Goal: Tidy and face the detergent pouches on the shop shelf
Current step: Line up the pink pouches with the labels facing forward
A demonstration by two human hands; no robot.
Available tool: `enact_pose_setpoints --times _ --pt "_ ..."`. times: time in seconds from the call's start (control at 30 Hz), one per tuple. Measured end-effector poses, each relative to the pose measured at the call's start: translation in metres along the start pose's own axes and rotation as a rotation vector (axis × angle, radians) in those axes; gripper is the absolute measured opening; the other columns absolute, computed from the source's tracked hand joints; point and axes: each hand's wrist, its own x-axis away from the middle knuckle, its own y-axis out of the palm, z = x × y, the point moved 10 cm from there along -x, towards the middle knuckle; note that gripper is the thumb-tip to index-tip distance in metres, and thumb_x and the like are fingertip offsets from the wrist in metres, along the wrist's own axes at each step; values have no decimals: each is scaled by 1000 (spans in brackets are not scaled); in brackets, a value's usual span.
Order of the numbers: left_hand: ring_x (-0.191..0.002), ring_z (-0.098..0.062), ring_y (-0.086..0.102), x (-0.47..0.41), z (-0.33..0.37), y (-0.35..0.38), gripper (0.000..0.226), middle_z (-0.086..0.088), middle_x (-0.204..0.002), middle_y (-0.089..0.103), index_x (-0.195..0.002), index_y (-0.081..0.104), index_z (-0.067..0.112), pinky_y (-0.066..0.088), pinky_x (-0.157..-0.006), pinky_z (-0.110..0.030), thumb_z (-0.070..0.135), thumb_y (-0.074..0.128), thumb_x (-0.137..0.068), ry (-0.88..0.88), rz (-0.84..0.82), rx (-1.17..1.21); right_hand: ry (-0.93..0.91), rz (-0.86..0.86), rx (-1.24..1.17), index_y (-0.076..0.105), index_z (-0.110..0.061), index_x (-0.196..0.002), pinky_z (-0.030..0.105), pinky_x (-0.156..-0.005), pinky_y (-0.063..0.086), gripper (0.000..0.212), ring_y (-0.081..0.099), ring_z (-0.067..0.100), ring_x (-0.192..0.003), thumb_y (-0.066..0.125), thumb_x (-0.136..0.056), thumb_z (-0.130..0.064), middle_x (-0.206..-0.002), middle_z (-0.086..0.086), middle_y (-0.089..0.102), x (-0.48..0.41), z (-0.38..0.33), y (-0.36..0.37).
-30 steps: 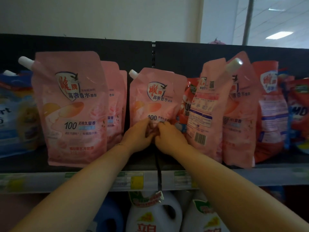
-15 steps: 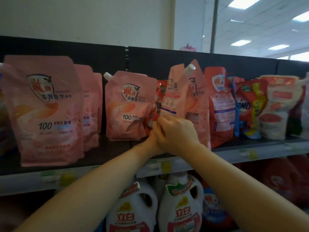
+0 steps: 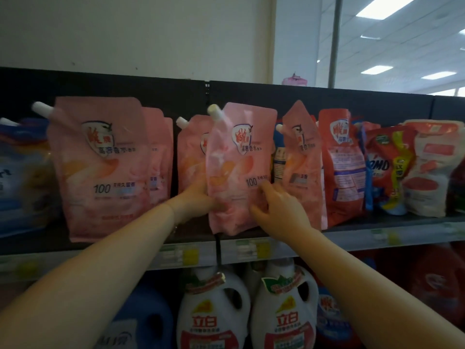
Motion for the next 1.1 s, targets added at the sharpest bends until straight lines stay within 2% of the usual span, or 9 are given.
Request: enact_pose_setpoints --times 0.17,0.3,0.37,0.43,0.53,0.9,1.0,1.07,1.1 --pt "-111 -17 48 28 7 -59 90 -1 -122 46 -139 19 14 46 -90 -33 3 78 -71 46 433 -250 -23 -192 -195 24 -31 -140 45 -93 48 68 51 31 -114 64 -85 -41 -136 5 44 -10 -28 40" --pt "-118 -26 38 61 43 -62 73 -14 -129 40 -133 33 9 38 -101 -36 1 67 -69 411 696 -825 -64 -237 -170 33 -28 -135 43 -96 48 60 50 28 -118 66 -85 -30 -138 3 38 -17 -46 53" --pt "-109 -27 46 60 48 -38 55 -6 -115 50 -120 46 14 43 -88 -36 12 70 -70 488 539 -1015 -94 -188 -87 43 -25 -125 42 -86 53 45 55 25 -108 65 -86 -29 -130 0 42 -20 -51 52" --pt "-98 -25 57 50 37 -18 32 4 -97 54 -109 51 20 43 -77 -31 25 66 -81 371 286 -1044 -142 -175 -26 49 -24 -117 42 -80 53 32 58 23 -102 61 -88 -29 -121 -3 51 -23 -60 54" --pt "-98 -23 62 33 8 -7 29 4 -108 63 -116 49 29 50 -79 -37 31 58 -88 150 79 -1107 -157 -214 -53 53 -23 -119 42 -84 51 29 57 25 -105 57 -90 -23 -119 0 56 -29 -68 65" --pt "-116 -33 54 -22 -52 -24 60 -13 -130 53 -140 33 14 47 -95 -42 9 62 -87 -84 76 -1088 -103 -415 -202 34 -18 -145 43 -109 38 68 36 28 -134 61 -83 -4 -146 7 36 -66 -54 121" --pt "-119 -33 51 -23 -54 -21 61 -12 -132 49 -136 32 13 46 -95 -43 20 63 -84 -130 96 -1049 -121 -378 -359 55 -14 -127 34 -95 48 43 51 22 -119 58 -85 -9 -127 4 54 -68 -50 112" --pt "-116 -31 52 -18 -50 -21 65 -8 -130 50 -135 31 16 48 -91 -42 33 62 -81 -121 160 -1054 -6 -206 -503 67 -16 -97 24 -74 49 18 59 17 -93 52 -91 -10 -98 -3 62 -72 -29 90" --pt "-114 -30 54 -15 -45 -21 68 -6 -128 52 -137 30 18 48 -89 -40 40 61 -80 -100 202 -1072 82 -96 -533 65 -18 -81 25 -68 47 22 59 17 -83 48 -93 -11 -85 -3 61 -74 -13 78"
